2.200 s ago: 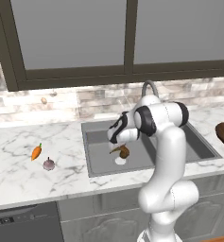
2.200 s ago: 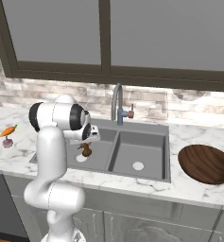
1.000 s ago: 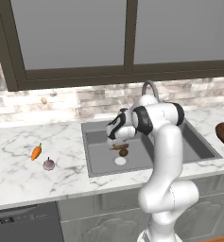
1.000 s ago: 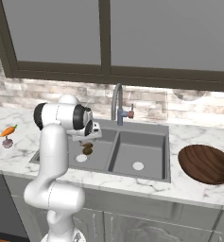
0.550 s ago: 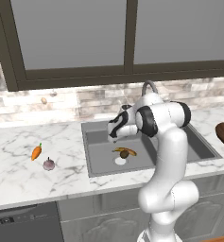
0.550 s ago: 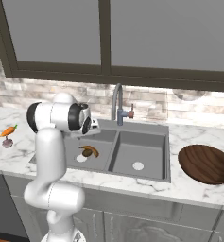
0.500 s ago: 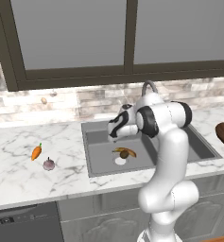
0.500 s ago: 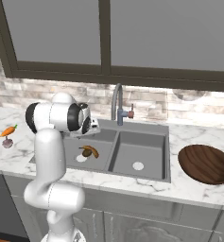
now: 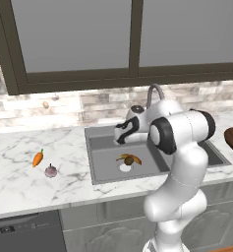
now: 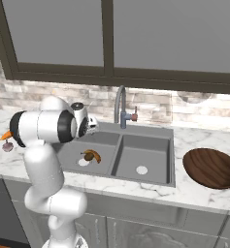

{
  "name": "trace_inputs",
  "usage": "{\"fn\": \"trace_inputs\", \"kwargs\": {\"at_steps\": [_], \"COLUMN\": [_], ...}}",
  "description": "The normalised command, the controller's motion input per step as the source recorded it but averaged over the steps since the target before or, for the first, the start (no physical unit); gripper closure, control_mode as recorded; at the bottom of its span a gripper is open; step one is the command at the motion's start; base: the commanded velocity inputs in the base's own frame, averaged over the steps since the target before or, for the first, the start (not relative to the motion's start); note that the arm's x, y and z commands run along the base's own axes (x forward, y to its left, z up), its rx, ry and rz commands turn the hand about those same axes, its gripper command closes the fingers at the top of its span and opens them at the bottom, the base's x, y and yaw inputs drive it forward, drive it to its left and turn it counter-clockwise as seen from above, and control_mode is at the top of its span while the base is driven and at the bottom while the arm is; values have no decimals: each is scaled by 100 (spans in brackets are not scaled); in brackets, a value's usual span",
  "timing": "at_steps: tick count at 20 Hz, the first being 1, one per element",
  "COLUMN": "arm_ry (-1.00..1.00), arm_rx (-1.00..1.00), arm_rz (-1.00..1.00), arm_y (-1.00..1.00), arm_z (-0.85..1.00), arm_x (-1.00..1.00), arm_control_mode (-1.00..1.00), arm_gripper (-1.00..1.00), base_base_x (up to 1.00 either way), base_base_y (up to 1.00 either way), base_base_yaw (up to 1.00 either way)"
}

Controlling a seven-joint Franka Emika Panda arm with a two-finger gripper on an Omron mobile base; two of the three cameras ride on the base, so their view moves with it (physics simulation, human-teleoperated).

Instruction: There is a mixed pile of frozen fruits and vegetables on the counter. Locate all the frozen vegetables and place the items in a bowl on the counter. Take all the frozen fruits and defrost them in a running sink.

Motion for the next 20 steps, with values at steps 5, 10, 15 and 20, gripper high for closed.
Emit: {"fn": "trace_inputs", "kwargs": {"at_steps": [5, 10, 15, 20], "arm_ry": [-3, 3, 3, 19], "arm_rx": [0, 5, 6, 10], "arm_rz": [-2, -6, -7, -16], "arm_y": [5, 1, 0, 0], "arm_z": [55, 53, 66, 88], "arm_x": [-43, -51, -61, -49], "arm_control_mode": [-100, -100, -100, -100], "arm_gripper": [-100, -100, -100, -100], "base_base_x": [0, 0, 0, 0], "base_base_y": [0, 0, 0, 0], "base_base_yaw": [0, 0, 0, 0]}}
